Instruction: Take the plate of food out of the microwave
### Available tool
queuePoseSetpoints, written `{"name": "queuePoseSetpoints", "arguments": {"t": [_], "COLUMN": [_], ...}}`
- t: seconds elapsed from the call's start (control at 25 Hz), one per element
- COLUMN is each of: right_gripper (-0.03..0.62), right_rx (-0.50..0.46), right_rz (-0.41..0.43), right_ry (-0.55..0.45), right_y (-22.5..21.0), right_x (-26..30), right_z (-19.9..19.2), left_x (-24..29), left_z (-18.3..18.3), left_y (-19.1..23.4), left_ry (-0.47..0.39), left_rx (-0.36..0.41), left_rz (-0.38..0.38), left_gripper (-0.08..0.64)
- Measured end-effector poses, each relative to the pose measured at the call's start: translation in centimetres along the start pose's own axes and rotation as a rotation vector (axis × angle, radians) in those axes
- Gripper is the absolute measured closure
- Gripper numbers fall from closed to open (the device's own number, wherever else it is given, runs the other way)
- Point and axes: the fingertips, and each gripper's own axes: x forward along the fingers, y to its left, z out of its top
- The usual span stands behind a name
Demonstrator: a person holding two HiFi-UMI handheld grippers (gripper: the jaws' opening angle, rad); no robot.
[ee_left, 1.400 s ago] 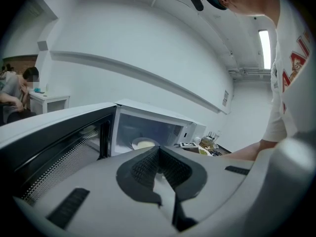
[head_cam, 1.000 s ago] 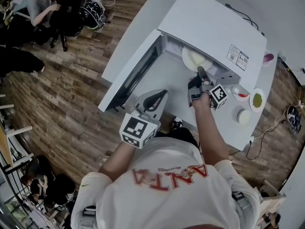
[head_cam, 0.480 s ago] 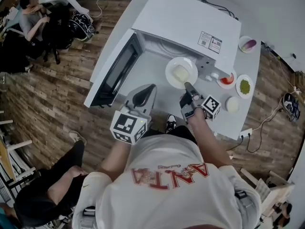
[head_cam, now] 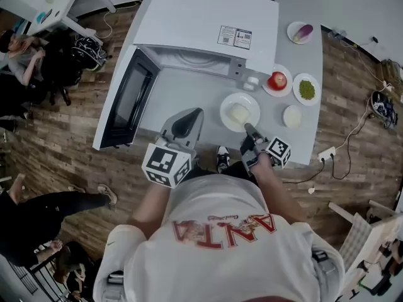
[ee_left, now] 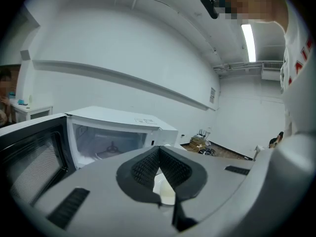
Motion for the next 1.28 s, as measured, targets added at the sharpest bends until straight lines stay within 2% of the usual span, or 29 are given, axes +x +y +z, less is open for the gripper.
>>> {"name": "queuePoseSetpoints", "arguments": {"t": [0.36, 0.52, 0.64, 0.72, 0.88, 1.0, 1.04, 1.28], "right_gripper": [0.578, 0.578, 0.577, 0.565, 0.49, 0.408, 0.4, 0.387], "right_rx": [0.01, 0.002, -0.052, -0.12, -0.27, -0.398, -0.445, -0.855], "right_rz": [-0.075, -0.095, -0.128, -0.146, -0.199, -0.264, -0.286, -0.436], "right_ry": [-0.098, -0.101, -0.073, -0.036, 0.052, 0.15, 0.187, 0.428], "right_y": [-3.6, -4.2, -4.3, -4.0, -3.5, -3.7, -3.8, -4.8], "right_x": [-2.3, -2.6, -2.4, -2.2, -1.8, -1.5, -1.5, -1.8], "right_z": [3.9, 4.3, 4.3, 4.3, 4.0, 3.4, 3.2, 2.1], "left_x": [2.2, 2.4, 2.4, 2.5, 2.4, 2.4, 2.3, 1.6], "left_z": [-0.4, -0.6, -0.8, -0.8, -0.9, -0.8, -0.7, -0.2], "left_y": [-4.0, -4.4, -4.4, -4.4, -4.4, -4.4, -4.3, -3.8], "left_ry": [0.027, 0.031, 0.034, 0.034, 0.03, 0.024, 0.021, -0.005], "left_rx": [0.024, 0.022, 0.02, 0.018, 0.008, 0.002, 0.001, -0.013], "left_rz": [-0.074, -0.07, -0.064, -0.062, -0.062, -0.061, -0.059, -0.041], "left_gripper": [0.551, 0.551, 0.551, 0.551, 0.551, 0.551, 0.551, 0.551]}}
